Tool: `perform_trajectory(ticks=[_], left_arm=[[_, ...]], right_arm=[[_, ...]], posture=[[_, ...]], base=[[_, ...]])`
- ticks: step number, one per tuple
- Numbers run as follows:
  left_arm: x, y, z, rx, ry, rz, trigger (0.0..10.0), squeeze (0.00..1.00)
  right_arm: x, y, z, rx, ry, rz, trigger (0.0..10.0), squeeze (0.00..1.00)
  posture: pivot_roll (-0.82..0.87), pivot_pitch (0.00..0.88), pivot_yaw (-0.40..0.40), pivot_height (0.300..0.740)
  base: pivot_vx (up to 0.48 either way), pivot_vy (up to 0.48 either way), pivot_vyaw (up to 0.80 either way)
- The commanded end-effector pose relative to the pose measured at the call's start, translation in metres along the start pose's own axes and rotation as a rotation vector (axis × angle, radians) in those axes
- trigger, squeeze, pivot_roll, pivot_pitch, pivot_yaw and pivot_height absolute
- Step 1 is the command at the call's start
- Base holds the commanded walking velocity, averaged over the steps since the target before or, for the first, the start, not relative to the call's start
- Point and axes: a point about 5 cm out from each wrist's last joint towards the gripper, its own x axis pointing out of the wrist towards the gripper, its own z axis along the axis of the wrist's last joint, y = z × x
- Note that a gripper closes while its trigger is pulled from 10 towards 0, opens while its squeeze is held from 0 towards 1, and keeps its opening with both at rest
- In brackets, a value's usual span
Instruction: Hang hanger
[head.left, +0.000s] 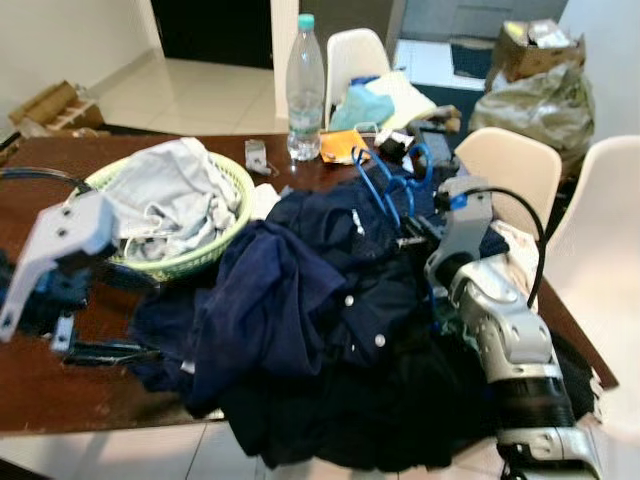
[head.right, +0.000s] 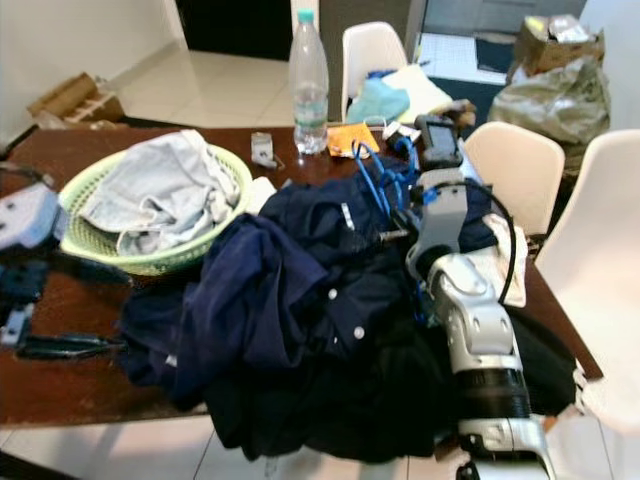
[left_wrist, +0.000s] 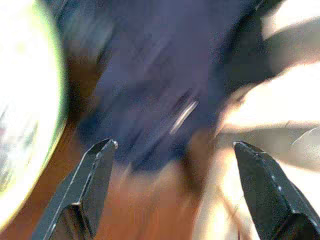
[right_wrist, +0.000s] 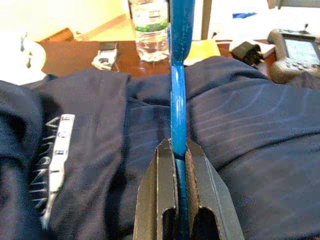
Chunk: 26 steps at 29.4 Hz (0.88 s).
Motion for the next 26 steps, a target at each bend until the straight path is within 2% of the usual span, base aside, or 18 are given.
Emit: perform_trajectory(ticks=[1,2,3,5,6,8,9,10,12,13,15,16,17,18,19,21,22,26], left_arm=[[-0.004,0.007,-0.015,0.020,0.114,0.093,10.0,0.87],[-0.004,0.007,-0.018,0.019,0.122,0.112,10.0,0.87],[0.000,0.008,-0.024,0.039,0.141,0.145,10.0,0.35],[0.000,0.008,-0.024,0.039,0.141,0.145,10.0,0.35],[0.001,0.007,-0.028,0.053,0.151,0.159,10.0,0.00],[0.023,0.004,-0.041,0.062,0.125,0.223,10.0,0.00],[0.023,0.004,-0.041,0.062,0.125,0.223,10.0,0.00],[0.036,0.000,-0.043,0.062,0.070,0.244,10.0,0.00],[0.036,0.000,-0.043,0.062,0.070,0.244,10.0,0.00],[0.051,-0.003,-0.041,0.066,0.008,0.253,10.0,0.00],[0.051,-0.003,-0.041,0.066,0.008,0.253,10.0,0.00],[0.065,-0.008,-0.039,0.042,-0.057,0.238,10.0,0.00],[0.080,-0.018,-0.040,0.006,-0.107,0.174,10.0,0.00],[0.080,-0.018,-0.040,0.006,-0.107,0.174,10.0,0.00],[0.094,-0.032,-0.043,-0.025,-0.127,0.095,10.0,0.00],[0.094,-0.032,-0.043,-0.025,-0.127,0.095,10.0,0.00],[0.102,-0.041,-0.046,-0.023,-0.116,0.047,10.0,0.00],[0.104,-0.047,-0.053,-0.017,-0.078,0.007,10.0,0.00]], right_arm=[[0.000,0.001,-0.017,0.025,0.073,0.000,10.0,0.00],[0.000,0.001,-0.018,0.025,0.073,-0.002,10.0,0.00],[0.000,0.000,-0.019,0.023,0.078,-0.010,10.0,0.00],[0.000,0.000,-0.019,0.023,0.078,-0.010,10.0,0.00],[0.000,-0.001,-0.019,0.022,0.081,-0.015,10.0,0.00],[0.000,-0.004,-0.021,0.025,0.091,-0.031,10.0,0.00],[0.000,-0.004,-0.021,0.025,0.091,-0.031,10.0,0.00],[0.000,-0.004,-0.022,0.026,0.094,-0.035,10.0,0.00],[0.000,-0.004,-0.022,0.026,0.094,-0.035,10.0,0.00],[0.000,-0.005,-0.021,0.025,0.095,-0.037,10.0,0.00],[0.000,-0.005,-0.021,0.025,0.095,-0.037,10.0,0.00],[0.000,-0.005,-0.021,0.024,0.095,-0.040,10.0,0.00],[0.000,-0.007,-0.020,0.022,0.095,-0.046,10.0,0.00],[0.000,-0.007,-0.020,0.022,0.095,-0.046,10.0,0.00],[-0.001,-0.009,-0.020,0.020,0.096,-0.053,10.0,0.00],[-0.001,-0.009,-0.020,0.020,0.096,-0.053,10.0,0.00],[-0.002,-0.010,-0.020,0.019,0.096,-0.057,10.0,0.00],[-0.004,-0.012,-0.020,0.016,0.099,-0.065,10.0,0.00]], posture=[[0.20,0.126,0.003,0.740],[0.20,0.126,0.003,0.740],[0.21,0.127,0.005,0.740],[0.21,0.127,0.005,0.740],[0.21,0.126,0.004,0.740],[0.21,0.128,0.002,0.740],[0.21,0.128,0.002,0.740],[0.20,0.129,0.003,0.740],[0.20,0.129,0.003,0.740],[0.20,0.130,0.002,0.740],[0.20,0.130,0.002,0.740],[0.20,0.131,0.003,0.740],[0.19,0.133,0.005,0.740],[0.19,0.133,0.005,0.740],[0.18,0.136,0.007,0.740],[0.18,0.136,0.007,0.740],[0.18,0.140,0.005,0.740],[0.18,0.145,0.007,0.740]], base=[[0.000,0.000,0.00],[0.000,0.000,0.00],[0.000,0.000,0.00],[0.000,0.000,0.00],[0.000,0.000,0.00],[0.000,0.000,0.00],[0.000,0.000,0.00],[0.000,0.000,0.00],[0.000,0.000,0.00],[0.000,0.000,0.00],[0.000,0.000,0.00],[0.000,0.000,0.00],[0.000,0.000,0.00],[0.000,0.000,0.00],[0.000,0.000,0.00],[0.000,0.000,0.00],[0.000,0.000,0.00],[0.000,0.000,0.00]])
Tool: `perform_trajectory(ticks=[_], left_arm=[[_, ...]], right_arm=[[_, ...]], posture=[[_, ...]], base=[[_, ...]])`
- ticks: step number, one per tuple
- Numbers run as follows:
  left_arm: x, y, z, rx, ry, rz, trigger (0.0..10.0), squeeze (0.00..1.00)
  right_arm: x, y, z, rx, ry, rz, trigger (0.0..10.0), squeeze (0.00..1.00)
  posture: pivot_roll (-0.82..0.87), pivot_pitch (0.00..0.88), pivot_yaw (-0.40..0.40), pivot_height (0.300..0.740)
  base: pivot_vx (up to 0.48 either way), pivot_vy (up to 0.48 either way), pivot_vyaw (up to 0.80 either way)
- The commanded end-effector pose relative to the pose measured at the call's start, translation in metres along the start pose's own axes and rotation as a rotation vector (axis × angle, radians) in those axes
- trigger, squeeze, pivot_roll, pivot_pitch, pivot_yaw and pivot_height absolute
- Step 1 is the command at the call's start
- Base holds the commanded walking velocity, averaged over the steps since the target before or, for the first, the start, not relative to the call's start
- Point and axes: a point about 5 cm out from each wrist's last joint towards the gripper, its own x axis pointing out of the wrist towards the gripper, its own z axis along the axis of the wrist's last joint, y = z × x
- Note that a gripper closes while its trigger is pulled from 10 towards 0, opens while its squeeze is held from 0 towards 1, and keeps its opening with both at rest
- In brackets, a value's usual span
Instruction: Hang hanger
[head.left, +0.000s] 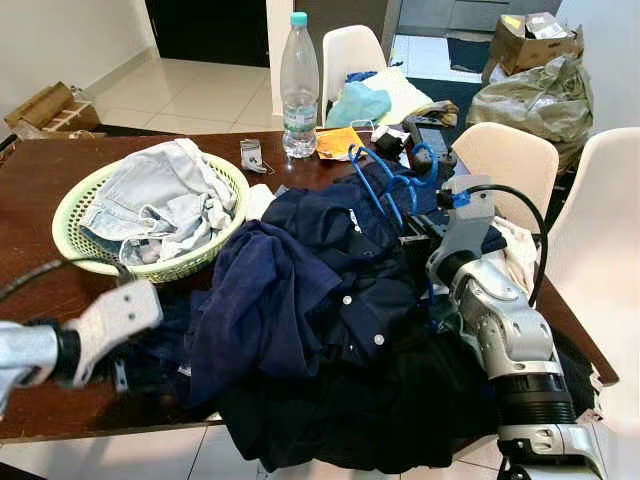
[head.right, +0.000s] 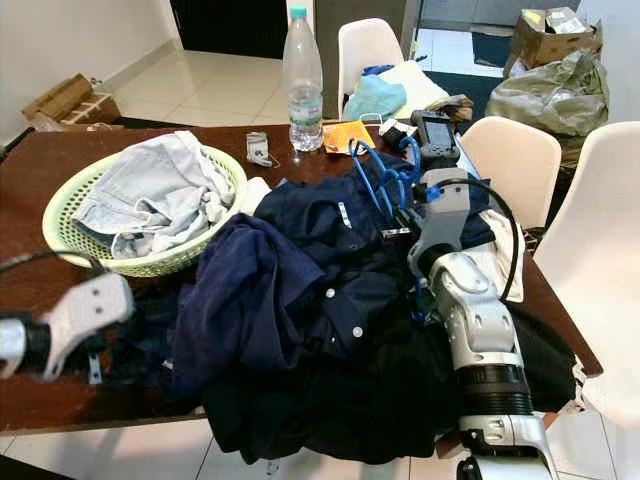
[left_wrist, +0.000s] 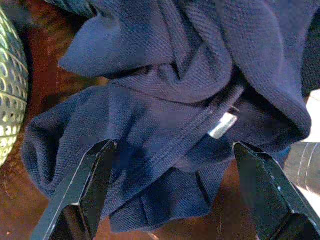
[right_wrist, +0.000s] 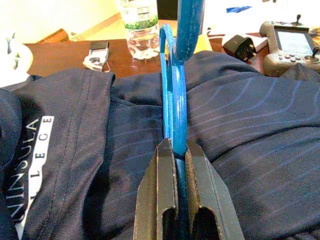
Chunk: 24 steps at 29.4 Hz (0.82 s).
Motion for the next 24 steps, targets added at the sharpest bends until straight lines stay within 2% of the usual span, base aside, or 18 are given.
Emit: perform_trajectory(ticks=[1,7,11,13,16,20,24], left_arm=[[0.002,-0.007,-0.009,-0.004,0.037,-0.041,10.0,0.00],[-0.007,-0.010,-0.013,-0.015,0.078,-0.096,10.0,0.00],[-0.031,0.011,-0.015,0.070,0.181,-0.050,10.0,0.00],[-0.036,0.015,-0.015,0.090,0.208,-0.038,10.0,0.00],[-0.046,0.032,-0.014,0.147,0.261,0.049,10.0,0.00],[-0.046,0.041,-0.012,0.182,0.254,0.130,10.0,0.00],[-0.040,0.036,-0.017,0.174,0.257,0.109,10.0,0.00]], right_arm=[[-0.004,-0.004,-0.020,0.008,0.091,-0.024,10.0,0.00],[-0.005,-0.007,-0.020,0.006,0.093,-0.030,10.0,0.00],[-0.004,-0.006,-0.021,0.006,0.094,-0.028,10.0,0.00],[-0.004,-0.006,-0.021,0.006,0.094,-0.028,10.0,0.00],[-0.004,-0.005,-0.020,0.005,0.093,-0.026,10.0,0.00],[-0.004,-0.004,-0.020,0.007,0.094,-0.023,10.0,0.00],[-0.004,-0.003,-0.020,0.005,0.096,-0.020,10.0,0.00]], posture=[[0.18,0.145,0.007,0.740],[0.18,0.142,0.004,0.740],[0.18,0.139,0.003,0.740],[0.18,0.139,0.003,0.740],[0.18,0.137,0.004,0.740],[0.18,0.138,0.005,0.740],[0.17,0.141,0.004,0.740]], base=[[0.000,0.000,0.00],[0.000,0.000,0.00],[0.000,0.000,0.00],[0.000,0.000,0.00],[0.000,0.000,0.00],[0.000,0.000,0.00],[0.000,0.000,0.00]])
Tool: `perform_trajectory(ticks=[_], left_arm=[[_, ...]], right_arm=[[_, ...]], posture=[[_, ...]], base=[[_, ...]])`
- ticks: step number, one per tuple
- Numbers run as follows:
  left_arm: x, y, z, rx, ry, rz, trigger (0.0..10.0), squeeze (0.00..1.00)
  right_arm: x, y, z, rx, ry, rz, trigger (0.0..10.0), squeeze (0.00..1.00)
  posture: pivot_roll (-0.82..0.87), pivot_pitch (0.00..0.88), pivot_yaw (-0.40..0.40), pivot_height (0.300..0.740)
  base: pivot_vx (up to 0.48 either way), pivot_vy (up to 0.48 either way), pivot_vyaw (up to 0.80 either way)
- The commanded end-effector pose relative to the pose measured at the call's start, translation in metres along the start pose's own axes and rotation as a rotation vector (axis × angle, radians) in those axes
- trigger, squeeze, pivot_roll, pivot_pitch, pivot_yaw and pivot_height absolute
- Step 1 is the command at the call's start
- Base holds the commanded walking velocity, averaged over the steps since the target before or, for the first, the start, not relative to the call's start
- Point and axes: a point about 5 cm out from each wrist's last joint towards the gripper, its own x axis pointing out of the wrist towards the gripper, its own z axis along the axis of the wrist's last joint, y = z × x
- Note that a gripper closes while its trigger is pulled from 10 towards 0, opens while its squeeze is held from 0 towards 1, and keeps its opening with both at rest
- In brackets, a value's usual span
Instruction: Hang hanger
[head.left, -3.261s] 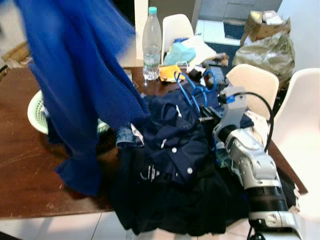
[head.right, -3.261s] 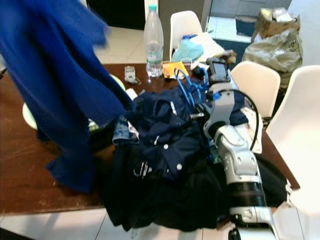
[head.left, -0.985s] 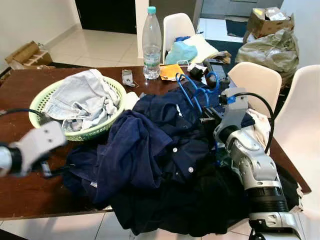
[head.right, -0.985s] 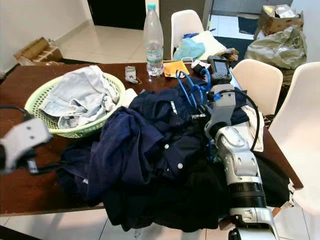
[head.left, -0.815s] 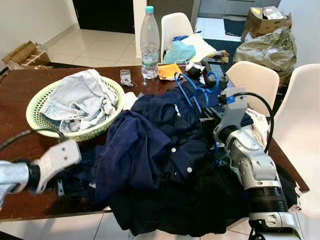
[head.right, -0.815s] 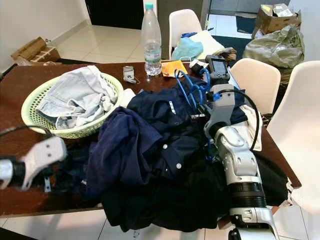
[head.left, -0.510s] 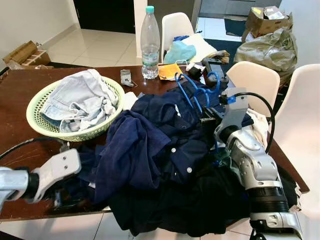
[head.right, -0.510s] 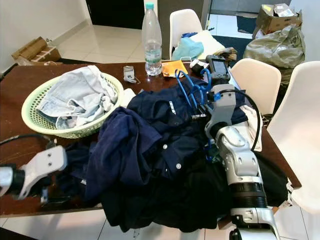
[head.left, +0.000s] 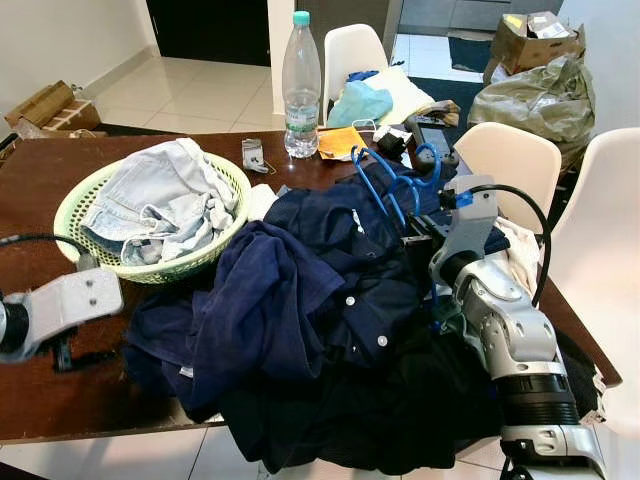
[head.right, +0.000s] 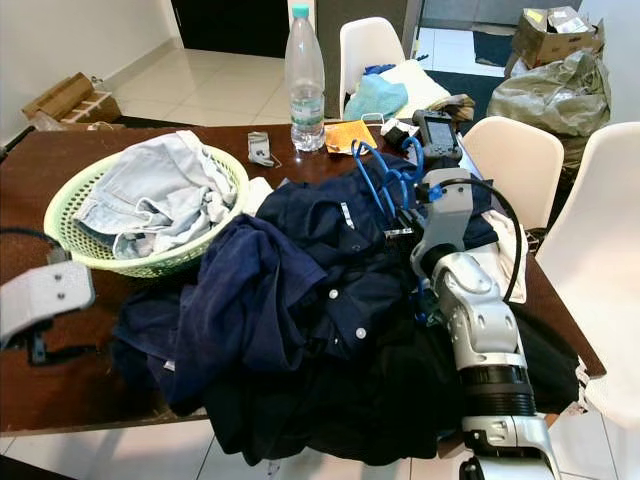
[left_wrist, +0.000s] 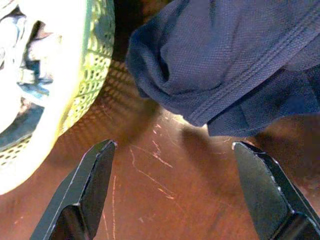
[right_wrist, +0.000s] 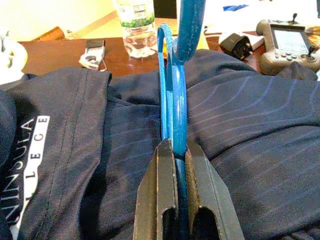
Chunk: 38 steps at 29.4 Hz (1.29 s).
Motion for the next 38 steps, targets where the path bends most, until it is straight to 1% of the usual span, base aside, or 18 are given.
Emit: perform_trajectory(ticks=[1,2,5,7,8,9,10,11,13,17,21,27,28,29,30,31,36,38], left_arm=[[0.004,-0.007,-0.006,0.000,0.029,-0.034,10.0,0.00],[0.004,-0.007,-0.006,0.000,0.029,-0.034,10.0,0.00],[0.023,-0.024,-0.003,-0.027,-0.033,-0.091,10.0,0.00],[0.023,-0.024,-0.003,-0.027,-0.033,-0.091,10.0,0.00],[0.029,-0.029,-0.002,-0.031,-0.046,-0.108,10.0,0.00],[0.029,-0.029,-0.002,-0.031,-0.046,-0.108,10.0,0.00],[0.034,-0.032,0.001,-0.032,-0.061,-0.113,10.0,0.00],[0.034,-0.032,0.001,-0.032,-0.061,-0.113,10.0,0.00],[0.041,-0.032,0.004,-0.020,-0.078,-0.101,10.0,0.00],[0.043,-0.026,0.002,-0.001,-0.062,-0.067,10.0,0.00],[0.041,-0.018,-0.005,0.036,-0.008,-0.020,10.0,0.00],[0.039,-0.017,-0.006,0.040,-0.005,-0.016,10.0,0.00],[0.040,-0.017,-0.006,0.040,-0.011,-0.014,5.2,0.00],[0.042,-0.018,-0.005,0.043,-0.022,-0.005,2.5,0.00],[0.043,-0.018,-0.004,0.045,-0.030,0.001,2.5,0.00],[0.046,-0.017,-0.001,0.059,-0.052,0.023,0.1,0.00],[0.050,-0.016,0.003,0.065,-0.087,0.046,0.0,0.00],[0.057,-0.020,0.003,0.075,-0.087,0.045,0.0,0.00]], right_arm=[[-0.003,-0.001,-0.020,0.010,0.092,-0.013,10.0,0.00],[-0.003,-0.001,-0.020,0.010,0.092,-0.013,10.0,0.00],[-0.004,-0.004,-0.019,0.005,0.093,-0.017,10.0,0.00],[-0.004,-0.004,-0.019,0.005,0.093,-0.017,10.0,0.00],[-0.004,-0.004,-0.019,0.003,0.092,-0.018,10.0,0.00],[-0.004,-0.004,-0.019,0.003,0.092,-0.018,10.0,0.00],[-0.004,-0.004,-0.018,0.002,0.091,-0.019,10.0,0.00],[-0.004,-0.004,-0.018,0.002,0.091,-0.019,10.0,0.00],[-0.004,-0.005,-0.017,-0.001,0.090,-0.018,10.0,0.00],[-0.004,-0.005,-0.017,-0.003,0.090,-0.019,10.0,0.00],[-0.004,-0.005,-0.017,-0.004,0.089,-0.018,10.0,0.00],[-0.004,-0.005,-0.017,-0.003,0.090,-0.019,10.0,0.00],[-0.004,-0.004,-0.016,-0.003,0.089,-0.019,10.0,0.00],[-0.004,-0.004,-0.016,-0.002,0.087,-0.018,10.0,0.00],[-0.004,-0.004,-0.015,-0.002,0.085,-0.018,10.0,0.00],[-0.004,-0.004,-0.014,-0.001,0.082,-0.018,10.0,0.00],[-0.004,-0.004,-0.013,0.001,0.077,-0.018,10.0,0.00],[-0.004,-0.004,-0.013,0.001,0.074,-0.018,10.0,0.00]], posture=[[0.17,0.141,0.004,0.740],[0.17,0.141,0.004,0.740],[0.15,0.139,0.004,0.740],[0.15,0.139,0.004,0.740],[0.15,0.138,0.003,0.740],[0.15,0.138,0.003,0.740],[0.15,0.136,-0.001,0.740],[0.15,0.136,-0.001,0.740],[0.15,0.135,-0.002,0.740],[0.15,0.135,-0.002,0.740],[0.14,0.134,-0.001,0.740],[0.15,0.135,-0.003,0.740],[0.14,0.134,-0.002,0.740],[0.14,0.134,-0.002,0.740],[0.14,0.134,-0.002,0.740],[0.14,0.133,-0.001,0.740],[0.14,0.133,-0.001,0.740],[0.14,0.132,0.000,0.740]], base=[[0.000,0.000,0.00],[0.000,0.000,0.00],[0.000,0.000,0.00],[0.000,0.000,0.00],[0.000,0.000,0.00],[0.000,0.000,0.00],[0.000,0.000,0.00],[0.000,0.000,0.00],[0.000,0.000,0.00],[0.000,0.000,0.00],[0.000,0.000,0.00],[0.000,0.000,0.00],[0.000,0.000,0.00],[0.000,0.000,0.00],[0.000,0.000,0.00],[0.000,0.000,0.00],[0.000,0.000,0.00],[0.000,0.000,0.00]])
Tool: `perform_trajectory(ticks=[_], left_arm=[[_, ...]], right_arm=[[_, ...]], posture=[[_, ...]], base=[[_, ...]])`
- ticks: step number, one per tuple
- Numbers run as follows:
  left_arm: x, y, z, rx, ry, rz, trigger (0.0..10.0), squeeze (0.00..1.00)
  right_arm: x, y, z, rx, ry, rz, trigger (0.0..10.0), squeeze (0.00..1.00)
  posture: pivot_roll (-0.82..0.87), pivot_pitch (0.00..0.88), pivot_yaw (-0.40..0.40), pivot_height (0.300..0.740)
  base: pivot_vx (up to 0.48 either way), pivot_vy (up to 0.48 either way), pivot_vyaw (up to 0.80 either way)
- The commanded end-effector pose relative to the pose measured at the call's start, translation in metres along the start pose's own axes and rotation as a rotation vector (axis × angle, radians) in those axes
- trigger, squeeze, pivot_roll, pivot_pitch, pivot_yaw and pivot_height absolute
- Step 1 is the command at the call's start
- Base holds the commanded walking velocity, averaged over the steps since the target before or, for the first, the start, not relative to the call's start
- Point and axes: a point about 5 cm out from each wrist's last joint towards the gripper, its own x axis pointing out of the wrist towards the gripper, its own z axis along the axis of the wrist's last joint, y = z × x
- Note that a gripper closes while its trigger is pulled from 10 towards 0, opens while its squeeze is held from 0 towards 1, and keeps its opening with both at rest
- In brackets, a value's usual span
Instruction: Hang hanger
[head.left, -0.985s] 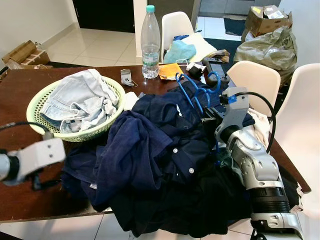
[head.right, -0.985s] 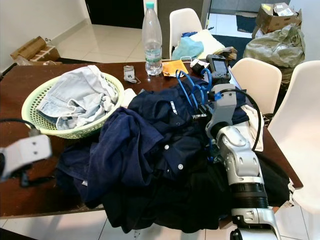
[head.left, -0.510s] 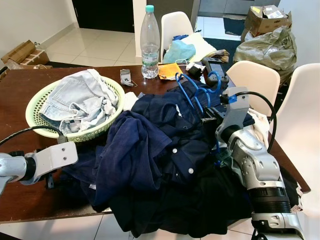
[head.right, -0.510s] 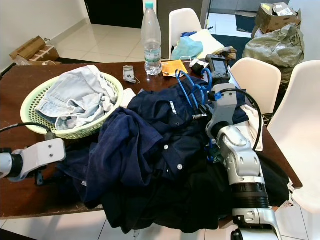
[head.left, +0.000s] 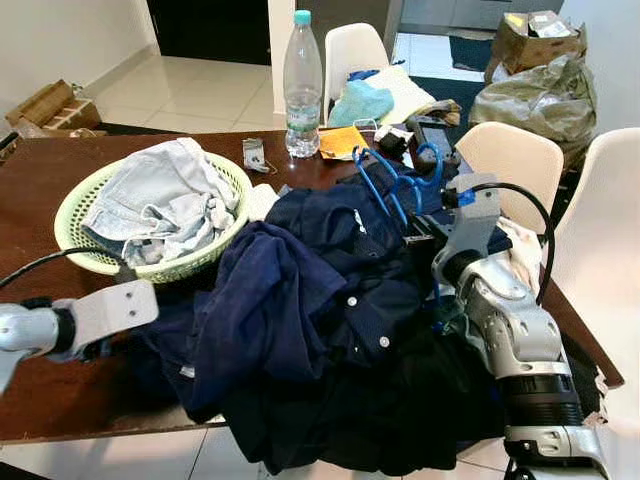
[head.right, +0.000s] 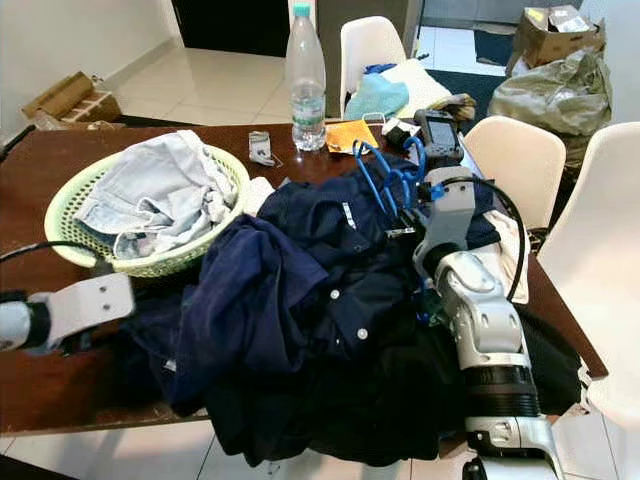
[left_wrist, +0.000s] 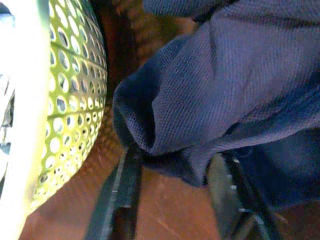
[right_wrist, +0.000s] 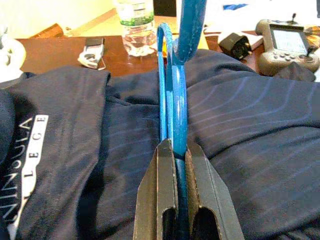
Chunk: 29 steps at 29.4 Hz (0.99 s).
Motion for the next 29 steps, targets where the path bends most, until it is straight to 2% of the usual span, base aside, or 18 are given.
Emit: perform_trajectory(ticks=[1,17,18,19,20,21,22,23,24,25,26,27,29], left_arm=[[0.009,-0.010,-0.003,0.007,0.011,-0.025,0.0,0.00],[0.013,-0.016,-0.007,-0.003,0.003,-0.029,0.0,0.00],[0.013,-0.012,-0.001,-0.044,-0.043,-0.009,0.0,0.00],[0.011,0.000,0.014,-0.138,-0.151,0.031,0.0,0.00],[0.004,0.015,0.036,-0.250,-0.304,0.048,0.0,0.00],[0.004,0.015,0.036,-0.250,-0.304,0.048,0.0,0.00],[-0.003,0.024,0.051,-0.316,-0.419,0.039,0.0,0.00],[-0.003,0.024,0.051,-0.316,-0.419,0.039,0.0,0.00],[-0.014,0.035,0.070,-0.369,-0.553,0.008,0.2,0.00],[-0.014,0.035,0.070,-0.369,-0.553,0.008,0.2,0.00],[-0.036,0.050,0.094,-0.399,-0.721,-0.032,4.0,0.00],[-0.055,0.061,0.113,-0.416,-0.853,-0.075,4.0,0.00],[-0.055,0.061,0.113,-0.416,-0.853,-0.075,4.0,0.00]], right_arm=[[-0.003,-0.003,-0.015,0.012,0.067,-0.017,10.0,0.00],[-0.003,-0.003,-0.014,0.012,0.064,-0.014,10.0,0.00],[-0.002,-0.003,-0.014,0.012,0.062,-0.014,10.0,0.00],[-0.002,-0.003,-0.013,0.018,0.056,-0.012,10.0,0.00],[-0.002,-0.003,-0.010,0.043,0.040,-0.003,10.0,0.00],[-0.002,-0.003,-0.010,0.043,0.040,-0.003,10.0,0.00],[-0.002,-0.002,-0.009,0.061,0.028,0.004,10.0,0.00],[-0.002,-0.002,-0.009,0.061,0.028,0.004,10.0,0.00],[-0.002,-0.001,-0.006,0.101,0.005,0.020,10.0,0.00],[-0.002,-0.001,-0.006,0.101,0.005,0.020,10.0,0.00],[-0.002,0.002,0.000,0.167,-0.037,0.051,10.0,0.00],[-0.002,0.004,0.005,0.219,-0.072,0.076,10.0,0.00],[-0.002,0.004,0.005,0.219,-0.072,0.076,10.0,0.00]], posture=[[0.14,0.133,0.001,0.740],[0.14,0.131,-0.001,0.740],[0.14,0.131,-0.001,0.740],[0.13,0.126,-0.003,0.740],[0.14,0.126,-0.003,0.740],[0.14,0.126,-0.003,0.740],[0.14,0.126,-0.003,0.740],[0.14,0.126,-0.003,0.740],[0.14,0.124,-0.002,0.740],[0.14,0.124,-0.002,0.740],[0.14,0.119,0.002,0.740],[0.15,0.115,0.003,0.740],[0.15,0.115,0.003,0.740]], base=[[0.000,0.000,0.00],[0.000,0.000,0.00],[0.000,0.000,0.00],[0.000,0.000,0.00],[0.000,0.000,0.00],[0.000,0.000,0.00],[0.000,0.000,0.00],[0.000,0.000,0.00],[0.000,0.000,0.00],[0.000,0.000,0.00],[0.000,0.000,0.00],[0.000,0.000,0.00],[0.000,0.000,0.00]])
